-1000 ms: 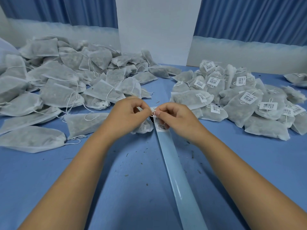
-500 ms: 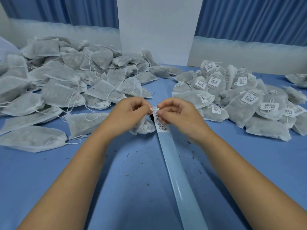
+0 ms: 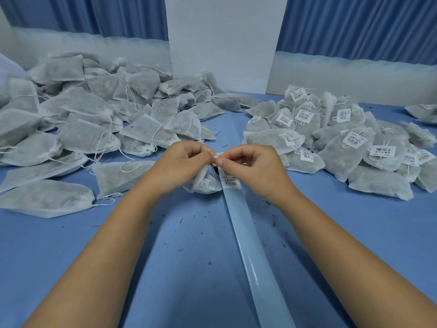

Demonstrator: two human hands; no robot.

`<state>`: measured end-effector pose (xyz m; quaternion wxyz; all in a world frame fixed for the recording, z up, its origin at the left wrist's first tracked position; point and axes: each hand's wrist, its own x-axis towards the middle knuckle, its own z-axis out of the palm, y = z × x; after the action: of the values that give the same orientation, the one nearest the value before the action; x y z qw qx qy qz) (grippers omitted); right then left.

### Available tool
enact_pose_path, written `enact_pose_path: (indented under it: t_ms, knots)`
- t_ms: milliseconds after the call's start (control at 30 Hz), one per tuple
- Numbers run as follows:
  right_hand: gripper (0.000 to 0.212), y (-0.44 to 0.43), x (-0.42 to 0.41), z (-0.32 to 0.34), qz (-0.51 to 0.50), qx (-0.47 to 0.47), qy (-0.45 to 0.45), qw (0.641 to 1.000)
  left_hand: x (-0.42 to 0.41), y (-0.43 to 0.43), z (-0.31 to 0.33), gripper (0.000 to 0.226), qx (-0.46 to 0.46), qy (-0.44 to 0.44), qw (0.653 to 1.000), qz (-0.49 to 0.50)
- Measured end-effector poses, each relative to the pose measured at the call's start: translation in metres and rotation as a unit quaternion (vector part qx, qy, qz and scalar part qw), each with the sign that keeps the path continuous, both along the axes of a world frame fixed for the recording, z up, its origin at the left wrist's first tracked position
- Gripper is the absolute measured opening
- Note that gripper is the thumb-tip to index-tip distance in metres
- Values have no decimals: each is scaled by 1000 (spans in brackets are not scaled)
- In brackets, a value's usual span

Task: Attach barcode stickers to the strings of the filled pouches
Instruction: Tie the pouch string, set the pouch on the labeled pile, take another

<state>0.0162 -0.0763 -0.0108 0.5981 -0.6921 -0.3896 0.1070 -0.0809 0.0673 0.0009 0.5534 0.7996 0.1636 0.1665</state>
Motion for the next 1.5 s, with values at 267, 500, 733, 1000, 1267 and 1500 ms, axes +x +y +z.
enact_pose_path:
  t_ms: [267, 500, 733, 1000, 1267, 1500]
  knots:
    - [4, 1, 5, -3, 1, 4, 17, 1000, -1, 6, -4, 12, 15, -3, 999, -32]
    - [5, 3, 6, -3, 17, 36, 64, 997, 0, 1, -9, 9, 101, -6, 993, -67]
    - [11, 5, 8, -3, 8, 76, 112, 991, 2, 3, -11, 10, 80, -9, 994, -77]
    - [8, 5, 8, -3, 4, 85, 133, 987, 2, 1, -12, 22, 145, -33, 984, -96]
    - [14, 9, 3, -2, -16, 128, 153, 980, 2, -15, -6, 22, 301, -51, 950, -70]
    - [15, 11, -1, -6, -20, 97, 129, 987, 0, -21, -4, 24, 342, -29, 936, -74]
